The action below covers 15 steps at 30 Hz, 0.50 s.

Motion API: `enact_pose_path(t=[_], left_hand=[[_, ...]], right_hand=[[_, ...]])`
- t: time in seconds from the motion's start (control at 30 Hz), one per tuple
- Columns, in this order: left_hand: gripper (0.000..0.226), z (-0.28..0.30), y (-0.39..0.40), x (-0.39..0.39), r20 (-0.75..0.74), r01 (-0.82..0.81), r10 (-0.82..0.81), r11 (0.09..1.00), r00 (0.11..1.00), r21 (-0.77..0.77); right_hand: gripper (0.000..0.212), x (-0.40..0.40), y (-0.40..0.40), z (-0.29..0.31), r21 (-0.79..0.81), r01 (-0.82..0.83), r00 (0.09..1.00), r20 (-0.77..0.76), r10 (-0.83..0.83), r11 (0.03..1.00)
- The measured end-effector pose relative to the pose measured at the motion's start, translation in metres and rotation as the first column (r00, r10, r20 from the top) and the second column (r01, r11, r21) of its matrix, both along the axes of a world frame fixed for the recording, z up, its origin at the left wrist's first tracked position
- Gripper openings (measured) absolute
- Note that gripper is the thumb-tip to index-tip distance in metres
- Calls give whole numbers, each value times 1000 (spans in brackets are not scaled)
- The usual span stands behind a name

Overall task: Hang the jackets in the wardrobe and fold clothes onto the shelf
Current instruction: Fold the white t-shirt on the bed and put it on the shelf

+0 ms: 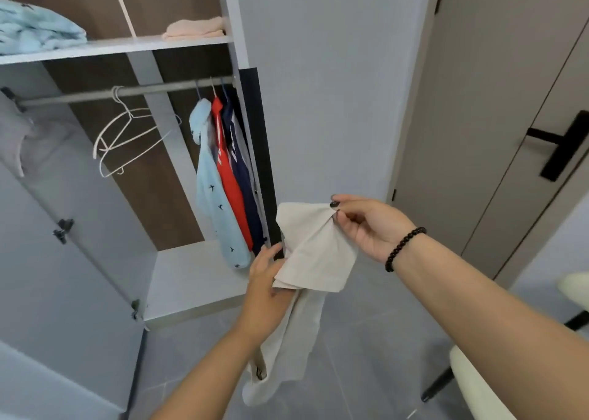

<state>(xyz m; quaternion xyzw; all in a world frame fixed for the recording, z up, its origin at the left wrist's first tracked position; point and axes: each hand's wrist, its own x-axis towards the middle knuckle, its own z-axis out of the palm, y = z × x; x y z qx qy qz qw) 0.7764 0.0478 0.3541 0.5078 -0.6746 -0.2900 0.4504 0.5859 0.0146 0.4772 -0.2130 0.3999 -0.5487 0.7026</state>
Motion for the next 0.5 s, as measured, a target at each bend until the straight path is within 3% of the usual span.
enact_pose_path(t=[0.07,0.23,0.33,0.43,0.5], left_hand=[[45,14,-1,-8,-87,-58,54,997,995,-41],[34,45,-1,-34,-277,-277,307,950,911,142],[22,63,1,-52,-308,-283,317,947,897,150],[19,77,7,-62,-218,-185,202,978,955,96],[16,81,11,-68,-193,-171,186,981,963,94]], right_hand=[[16,-9,-8,3,-11,-17,1000,24,17,1000],[21,-40,-24,-3,-70,-11,1000,17,12,997],[30,-54,-21,-18,-174,-160,964,-237,116,972],[45,-67,-14,-31,-303,-485,753,-622,215,821],[67,-69,-7,-37,-274,-691,577,-766,282,669]])
